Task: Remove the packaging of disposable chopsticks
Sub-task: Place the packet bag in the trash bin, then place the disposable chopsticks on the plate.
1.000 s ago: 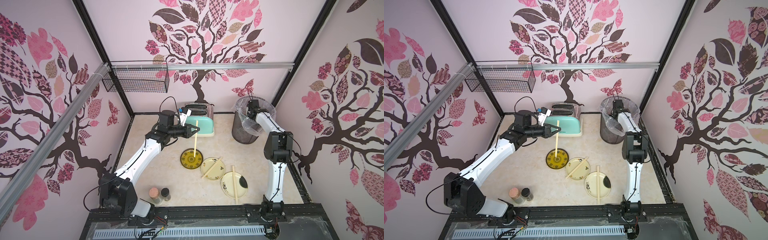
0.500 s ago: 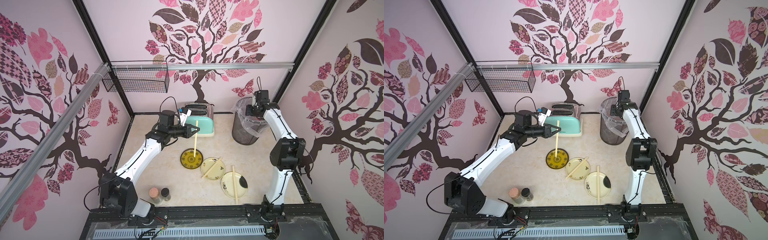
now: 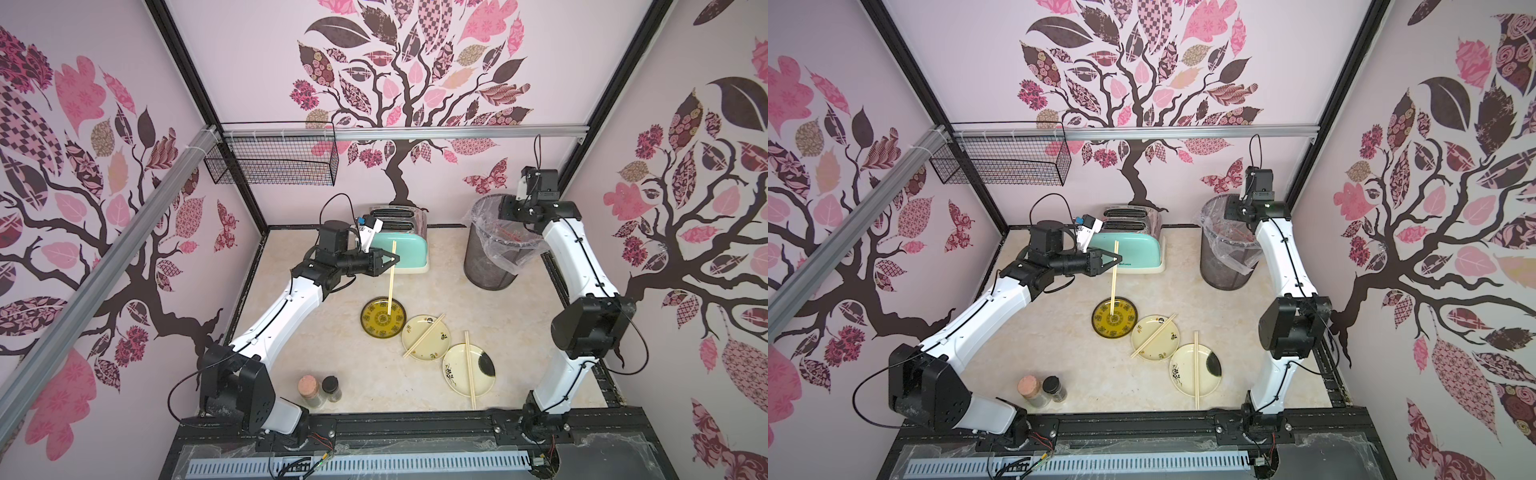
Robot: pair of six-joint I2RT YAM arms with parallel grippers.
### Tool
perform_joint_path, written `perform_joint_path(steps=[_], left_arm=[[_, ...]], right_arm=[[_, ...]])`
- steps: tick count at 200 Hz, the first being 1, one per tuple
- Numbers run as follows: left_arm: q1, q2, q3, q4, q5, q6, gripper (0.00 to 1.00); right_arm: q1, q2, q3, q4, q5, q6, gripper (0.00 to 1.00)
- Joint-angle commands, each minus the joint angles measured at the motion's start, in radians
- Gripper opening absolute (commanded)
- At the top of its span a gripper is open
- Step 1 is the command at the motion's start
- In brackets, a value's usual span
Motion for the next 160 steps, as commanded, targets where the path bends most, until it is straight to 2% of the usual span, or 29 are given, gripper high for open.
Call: perform_joint_path(steps=[1,35,56,75,90,120,149,160], left_arm=[[0.006,0.010,0.017,0.004,0.009,0.007,0.00],[0.006,0.009,0.019,0.005,0.014,0.004,0.00],[0.006,0.009,0.016,0.006,0.014,0.004,0.00],[0.006,0.015,0.017,0.009,0.014,0.003,0.00],[0.006,0.017,0.015,0.014,0.019,-0.002,0.00],[0.006,0.024,0.013,0.016,0.019,-0.003,0.00],[0.006,0.037,0.019,-0.005,0.003,0.021,0.00],[0.006,0.035,0.012,-0.004,-0.009,0.035,0.00]], right_arm=[[-0.006,-0.131,-0.077,0.080,-0.067,0.029,0.65],[-0.006,-0.358,-0.341,0.257,-0.182,0.096,0.66],[-0.001,-0.513,-0.586,0.436,-0.302,0.167,0.65],[0.041,-0.636,-0.802,0.588,-0.344,0.213,0.63],[0.134,-0.717,-0.926,0.645,-0.286,0.205,0.63],[0.356,-0.806,-1.109,0.745,-0.253,0.187,0.63],[0.544,-0.825,-1.321,0.919,-0.290,0.119,0.64],[0.583,-0.821,-1.403,1.013,-0.324,0.089,0.64]])
